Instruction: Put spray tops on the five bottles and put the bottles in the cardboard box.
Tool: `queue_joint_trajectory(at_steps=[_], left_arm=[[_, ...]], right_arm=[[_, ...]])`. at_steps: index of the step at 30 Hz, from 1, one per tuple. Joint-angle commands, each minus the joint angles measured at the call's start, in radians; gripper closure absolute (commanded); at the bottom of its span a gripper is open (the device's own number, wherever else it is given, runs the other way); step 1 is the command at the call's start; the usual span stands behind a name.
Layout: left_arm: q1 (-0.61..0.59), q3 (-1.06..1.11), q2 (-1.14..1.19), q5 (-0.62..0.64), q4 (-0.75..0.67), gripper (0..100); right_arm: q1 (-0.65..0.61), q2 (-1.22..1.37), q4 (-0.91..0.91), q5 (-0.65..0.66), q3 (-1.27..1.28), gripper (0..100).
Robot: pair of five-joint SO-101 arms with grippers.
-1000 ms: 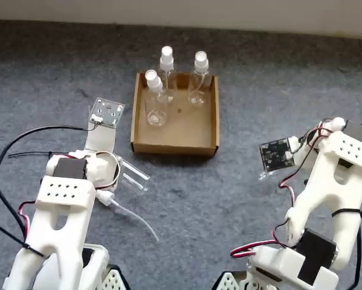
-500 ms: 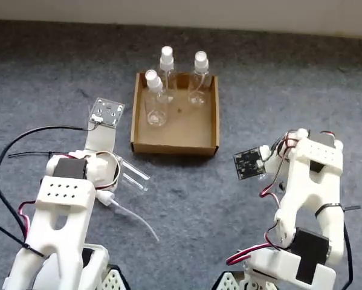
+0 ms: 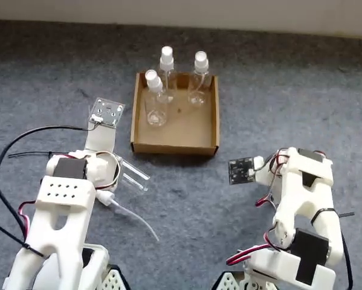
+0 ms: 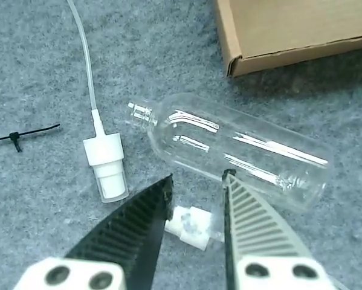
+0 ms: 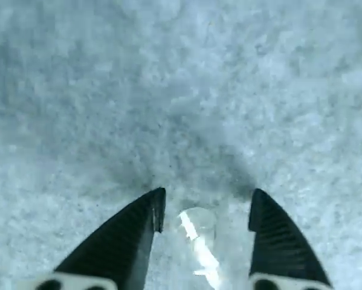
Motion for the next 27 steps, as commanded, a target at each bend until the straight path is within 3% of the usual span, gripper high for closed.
queue_joint_trajectory(at_steps=[1, 13, 24, 27], left_arm=[[-0.015, -0.005, -0.035, 0.005, -0.008, 87], [-0.015, -0.005, -0.035, 0.005, -0.008, 87], [-0.013, -0.004, -0.033, 0.005, -0.009, 87], [-0.013, -0.004, -0.035, 0.005, -0.008, 87]], right_arm=[[0.005, -0.008, -0.013, -0.206, -0.002, 88.9], [-0.004, -0.013, -0.008, -1.051, -0.005, 90.6], [-0.122, -0.007, 0.122, -1.452, -0.108, 90.6], [-0.122, -0.007, 0.124, -1.494, -0.134, 90.6]])
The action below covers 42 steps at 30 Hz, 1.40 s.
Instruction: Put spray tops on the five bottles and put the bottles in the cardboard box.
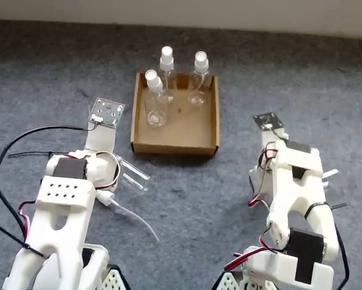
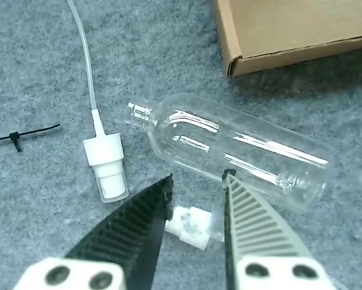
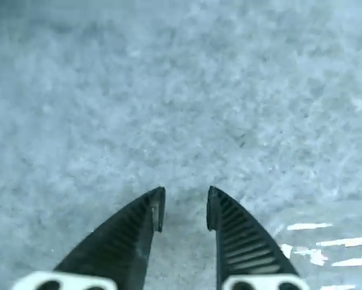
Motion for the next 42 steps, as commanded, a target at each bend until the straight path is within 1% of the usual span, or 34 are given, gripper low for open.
queue_joint_trajectory(at_steps=[1, 7, 8, 10, 11, 15, 17, 19, 21, 23, 24, 26, 27, 29, 32, 36, 42], left_arm=[[-0.013, -0.004, -0.035, 0.005, -0.008, 87], [-0.013, -0.004, -0.035, 0.005, -0.008, 87], [-0.013, -0.004, -0.035, 0.005, -0.008, 87], [-0.013, -0.004, -0.030, 0.005, -0.009, 87], [-0.013, -0.004, -0.030, 0.005, -0.009, 87], [-0.013, -0.004, -0.033, 0.005, -0.011, 87], [-0.013, -0.004, -0.033, 0.005, -0.011, 87], [-0.013, -0.004, -0.033, 0.005, -0.009, 87], [-0.013, -0.004, -0.035, 0.005, -0.008, 87], [-0.013, -0.004, -0.035, 0.005, -0.008, 87], [-0.013, -0.004, -0.035, 0.005, -0.008, 87], [-0.013, -0.004, -0.035, 0.005, -0.009, 87], [-0.013, -0.004, -0.035, 0.005, -0.009, 87], [-0.013, -0.004, -0.035, 0.005, -0.011, 87], [-0.013, -0.004, -0.035, 0.005, -0.011, 87], [-0.013, -0.004, -0.035, 0.005, -0.011, 87], [-0.013, -0.004, -0.035, 0.005, -0.011, 87]], right_arm=[[-0.008, -0.007, 0.008, -0.055, -0.071, 90.6], [-0.007, -0.005, -0.004, -0.107, -0.104, 90.6], [-0.004, -0.008, -0.002, -0.084, -0.130, 90.6], [0.010, -0.018, 0.024, 0.063, -0.186, 90.4], [0.015, -0.018, 0.090, 0.157, -0.217, 90.3], [0.048, -0.013, 0.440, 0.617, -0.417, 90.3], [0.096, -0.008, 0.561, 0.832, -0.549, 90.3], [0.173, -0.007, 0.604, 1.033, -0.611, 90.2], [0.255, -0.007, 0.579, 1.201, -0.613, 89.2], [0.334, -0.005, 0.533, 1.341, -0.610, 83.7], [0.367, -0.005, 0.506, 1.389, -0.598, 80.1], [0.406, -0.007, 0.426, 1.445, -0.550, 74.5], [0.409, -0.007, 0.380, 1.453, -0.519, 73.4], [0.410, -0.007, 0.283, 1.458, -0.452, 73.3], [0.397, -0.008, 0.193, 1.465, -0.351, 73.2], [0.372, -0.008, 0.163, 1.519, -0.272, 73.2], [0.374, -0.007, 0.162, 1.593, -0.252, 73.2]])
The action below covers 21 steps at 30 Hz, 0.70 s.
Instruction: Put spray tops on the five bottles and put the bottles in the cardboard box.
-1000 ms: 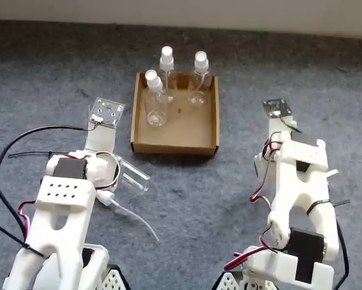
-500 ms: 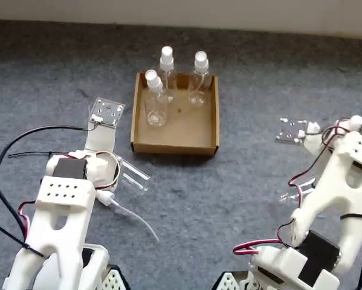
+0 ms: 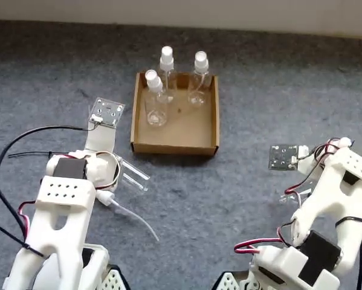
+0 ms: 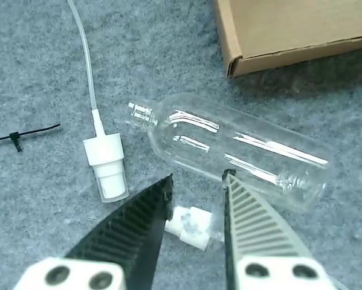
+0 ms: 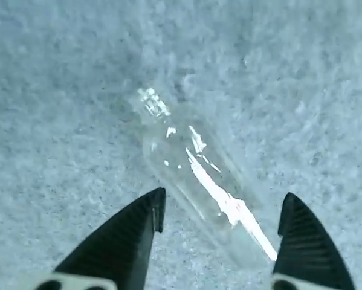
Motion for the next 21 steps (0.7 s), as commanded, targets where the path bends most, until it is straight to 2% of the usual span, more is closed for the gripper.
queue_joint_trajectory(at_steps=[1, 4, 10, 15, 17, 21], left_arm=[[-0.013, -0.004, -0.035, 0.005, -0.011, 87], [-0.013, -0.004, -0.035, 0.005, -0.008, 87], [-0.013, -0.005, -0.035, 0.005, -0.008, 87], [-0.013, -0.005, -0.035, 0.005, -0.008, 87], [-0.013, -0.005, -0.035, 0.005, -0.008, 87], [-0.013, -0.007, -0.036, 0.005, -0.008, 87]], right_arm=[[-0.013, -0.005, -0.012, 0.037, 0.002, 73.2], [-0.025, -0.008, -0.067, 0.038, 0.079, 73.2], [-0.028, -0.007, -0.289, 0.037, 0.266, 73.5], [-0.028, -0.010, -0.341, 0.017, 0.331, 75.5], [-0.036, -0.010, -0.343, -0.092, 0.329, 81.3], [-0.084, -0.008, -0.344, -0.390, 0.329, 95.0]])
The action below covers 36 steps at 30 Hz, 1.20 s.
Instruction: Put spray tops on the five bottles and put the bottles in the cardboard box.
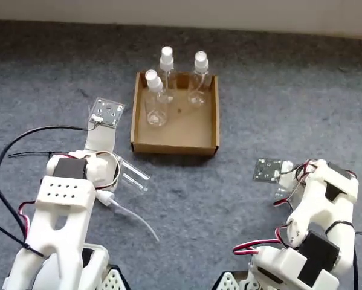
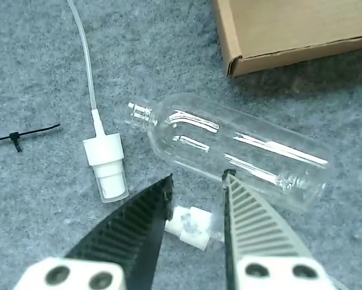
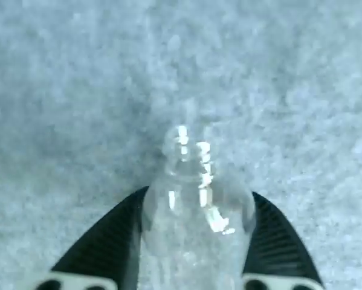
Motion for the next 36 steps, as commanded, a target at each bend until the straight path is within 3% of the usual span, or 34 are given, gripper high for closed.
queue_joint_trajectory(at_steps=[1, 11, 17, 22, 30, 36], left_arm=[[-0.013, -0.007, -0.036, 0.005, -0.008, 87], [-0.013, -0.005, -0.036, 0.005, -0.008, 87], [-0.013, -0.005, -0.036, 0.005, -0.008, 87], [-0.013, -0.005, -0.036, 0.005, -0.008, 87], [-0.013, -0.005, -0.036, 0.006, -0.008, 87], [-0.013, -0.005, -0.036, 0.006, -0.008, 87]], right_arm=[[-0.050, -0.008, -0.008, -0.290, -0.005, 96.6], [-0.081, -0.012, 0.004, -0.961, -0.039, 97.4], [-0.183, -0.007, 0.216, -1.252, -0.229, 97.5], [-0.255, 0.018, 0.251, -1.490, -0.346, 97.5], [-0.228, 0.415, 0.255, -1.614, -0.602, 97.5], [-0.216, 0.435, 0.323, -1.524, -0.743, 94.0]])
